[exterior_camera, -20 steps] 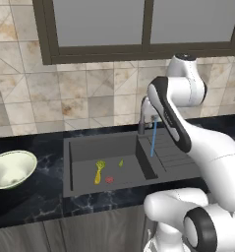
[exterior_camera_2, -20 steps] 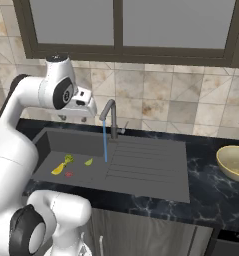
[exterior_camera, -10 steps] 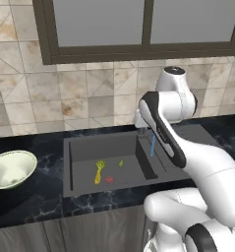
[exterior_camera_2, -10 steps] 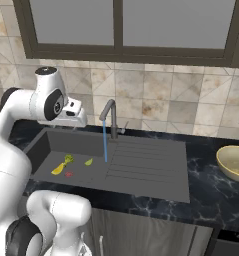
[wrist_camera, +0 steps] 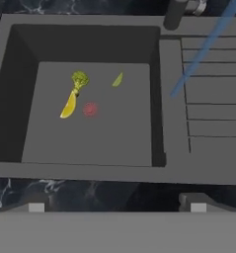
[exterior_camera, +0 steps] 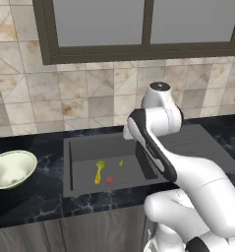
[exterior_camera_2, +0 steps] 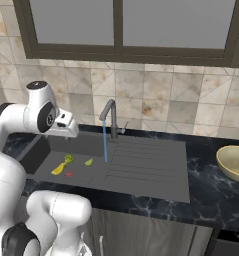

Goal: Pick the lemon wedges from the sink and place them in one bowl. Place the broccoli in the other bowl. Then turn off the sink faucet.

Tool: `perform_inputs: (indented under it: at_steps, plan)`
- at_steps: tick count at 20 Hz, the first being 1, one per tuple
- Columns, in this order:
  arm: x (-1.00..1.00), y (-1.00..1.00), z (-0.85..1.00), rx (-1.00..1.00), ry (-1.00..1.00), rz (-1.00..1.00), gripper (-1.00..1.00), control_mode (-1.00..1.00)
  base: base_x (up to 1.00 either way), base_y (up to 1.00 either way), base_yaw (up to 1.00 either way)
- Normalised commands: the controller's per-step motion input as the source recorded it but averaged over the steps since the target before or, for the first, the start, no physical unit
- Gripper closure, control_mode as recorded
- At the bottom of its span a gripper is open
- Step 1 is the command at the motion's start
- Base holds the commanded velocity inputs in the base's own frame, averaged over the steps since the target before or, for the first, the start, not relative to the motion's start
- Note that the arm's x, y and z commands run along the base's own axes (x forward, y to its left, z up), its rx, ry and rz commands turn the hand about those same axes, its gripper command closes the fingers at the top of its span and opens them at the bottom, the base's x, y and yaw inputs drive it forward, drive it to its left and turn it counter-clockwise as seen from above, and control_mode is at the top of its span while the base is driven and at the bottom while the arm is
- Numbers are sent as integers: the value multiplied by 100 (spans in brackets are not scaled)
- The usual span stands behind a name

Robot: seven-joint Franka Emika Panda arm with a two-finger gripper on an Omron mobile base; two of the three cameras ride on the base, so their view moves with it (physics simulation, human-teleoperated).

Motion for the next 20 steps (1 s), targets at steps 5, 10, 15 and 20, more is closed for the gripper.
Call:
perform_inputs:
  at_steps: [5, 10, 15, 20]
  plan:
    - [0, 32, -44, 0, 0, -3, -100, -100, 0, 0, 0]
    - [0, 28, -43, 0, 0, -2, -100, -100, 0, 0, 0]
    - [0, 25, -45, 0, 0, -2, -100, -100, 0, 0, 0]
    - [0, 22, -49, 0, 3, -1, -100, -100, 0, 0, 0]
